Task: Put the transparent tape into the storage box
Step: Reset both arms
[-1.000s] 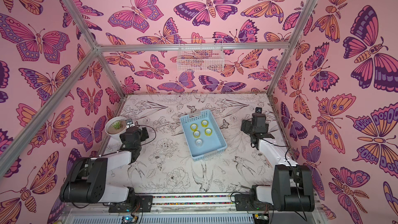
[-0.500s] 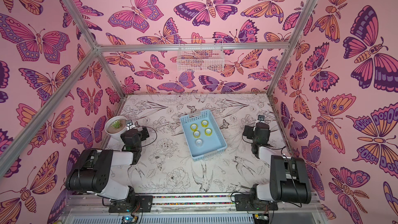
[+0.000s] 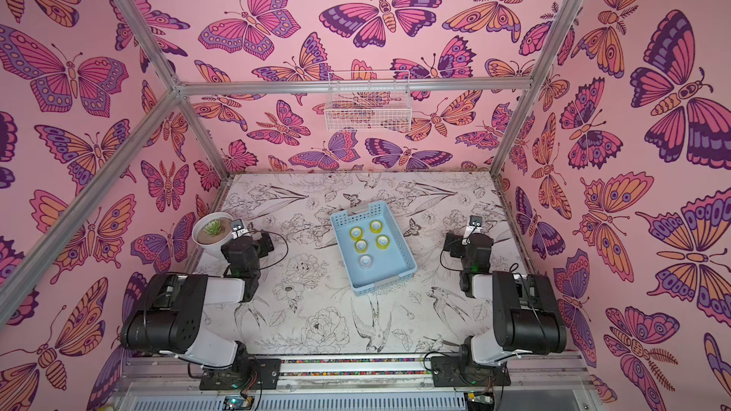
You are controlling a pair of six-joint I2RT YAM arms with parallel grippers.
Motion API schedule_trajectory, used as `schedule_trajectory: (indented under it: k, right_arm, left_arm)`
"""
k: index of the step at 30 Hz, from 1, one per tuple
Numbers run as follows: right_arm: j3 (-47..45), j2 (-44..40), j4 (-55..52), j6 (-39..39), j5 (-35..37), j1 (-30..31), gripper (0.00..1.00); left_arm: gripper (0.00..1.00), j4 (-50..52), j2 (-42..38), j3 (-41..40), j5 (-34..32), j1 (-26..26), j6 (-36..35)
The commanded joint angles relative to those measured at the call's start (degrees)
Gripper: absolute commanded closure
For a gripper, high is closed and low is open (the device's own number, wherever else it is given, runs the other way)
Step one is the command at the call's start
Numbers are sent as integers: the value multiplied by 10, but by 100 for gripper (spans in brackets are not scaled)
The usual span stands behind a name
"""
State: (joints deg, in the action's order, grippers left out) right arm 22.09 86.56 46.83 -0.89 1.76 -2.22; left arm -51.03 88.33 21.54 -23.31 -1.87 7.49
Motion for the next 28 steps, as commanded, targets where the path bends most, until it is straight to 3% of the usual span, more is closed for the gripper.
schedule_trajectory:
  k: [1,28]
  right_arm:
    - [7,-5,-5,10,-12,-3,1]
    - [8,-4,-7,12,-12,-2,1]
  left_arm:
    - [0,-13,3,-4,6,4,-7]
    - [0,-13,3,-4,6,4,-6]
